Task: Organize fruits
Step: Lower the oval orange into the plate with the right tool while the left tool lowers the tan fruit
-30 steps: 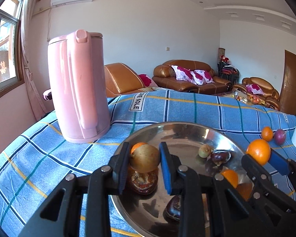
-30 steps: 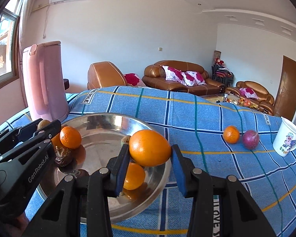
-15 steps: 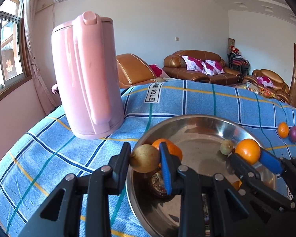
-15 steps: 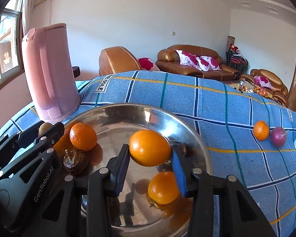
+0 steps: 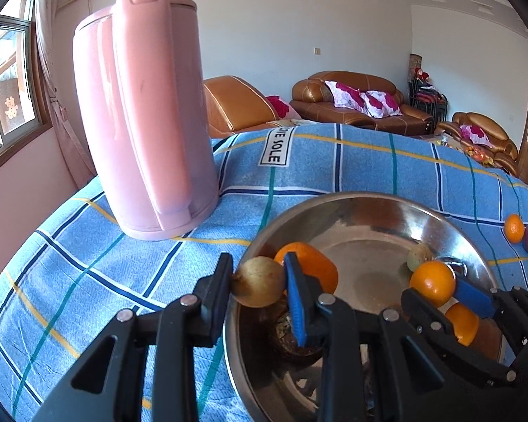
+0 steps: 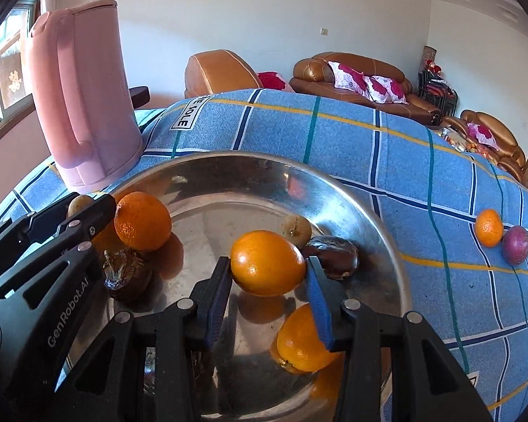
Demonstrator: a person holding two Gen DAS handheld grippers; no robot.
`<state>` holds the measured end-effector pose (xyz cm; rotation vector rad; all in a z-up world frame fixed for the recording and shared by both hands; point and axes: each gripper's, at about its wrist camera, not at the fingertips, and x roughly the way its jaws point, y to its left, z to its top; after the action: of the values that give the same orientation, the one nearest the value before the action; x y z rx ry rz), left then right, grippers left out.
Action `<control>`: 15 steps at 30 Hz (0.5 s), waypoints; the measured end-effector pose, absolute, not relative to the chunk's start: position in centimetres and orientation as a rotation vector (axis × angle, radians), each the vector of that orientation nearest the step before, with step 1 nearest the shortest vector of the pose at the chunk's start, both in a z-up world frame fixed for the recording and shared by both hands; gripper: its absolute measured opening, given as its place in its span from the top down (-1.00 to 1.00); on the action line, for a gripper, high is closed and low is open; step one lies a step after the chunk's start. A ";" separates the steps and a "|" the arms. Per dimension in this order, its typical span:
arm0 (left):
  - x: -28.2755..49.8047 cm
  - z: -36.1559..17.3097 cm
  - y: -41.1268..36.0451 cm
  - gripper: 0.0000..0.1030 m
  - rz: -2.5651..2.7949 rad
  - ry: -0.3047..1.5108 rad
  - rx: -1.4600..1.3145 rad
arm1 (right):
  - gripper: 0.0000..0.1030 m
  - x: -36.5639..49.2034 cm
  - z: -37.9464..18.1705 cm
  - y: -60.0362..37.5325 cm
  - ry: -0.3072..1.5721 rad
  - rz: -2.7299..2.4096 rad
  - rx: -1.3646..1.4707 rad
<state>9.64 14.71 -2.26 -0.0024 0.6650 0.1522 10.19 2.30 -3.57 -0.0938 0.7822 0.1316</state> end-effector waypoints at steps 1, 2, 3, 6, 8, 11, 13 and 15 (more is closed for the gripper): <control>9.8 -2.3 14.6 0.40 0.155 0.665 0.008 | 0.13 10.1 -3.6 2.4 0.784 0.133 -0.104; 9.8 -2.3 14.4 0.40 0.154 0.662 0.020 | 0.12 10.1 -3.7 2.7 0.785 0.141 -0.120; 9.9 -2.3 14.2 0.40 0.150 0.659 0.033 | 0.12 10.0 -3.7 3.1 0.787 0.151 -0.141; 9.8 -2.2 13.6 0.40 0.140 0.651 0.059 | 0.12 9.6 -3.7 4.0 0.781 0.159 -0.197; 9.8 -2.2 13.7 0.39 0.141 0.652 0.053 | 0.10 9.5 -3.6 3.9 0.779 0.156 -0.195; 9.7 -2.2 14.0 0.13 0.145 0.648 0.032 | -0.10 9.6 -3.5 3.3 0.774 0.150 -0.164; 9.5 -2.0 14.1 -0.34 0.148 0.627 0.026 | -0.30 9.3 -3.2 2.9 0.756 0.152 -0.138; 8.9 -1.6 13.9 -0.64 0.145 0.591 0.023 | -0.45 8.9 -2.9 2.6 0.731 0.145 -0.128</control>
<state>8.90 13.91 -1.59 0.0228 0.5914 0.1448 8.86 2.65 -2.93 -0.1278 0.7307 0.1454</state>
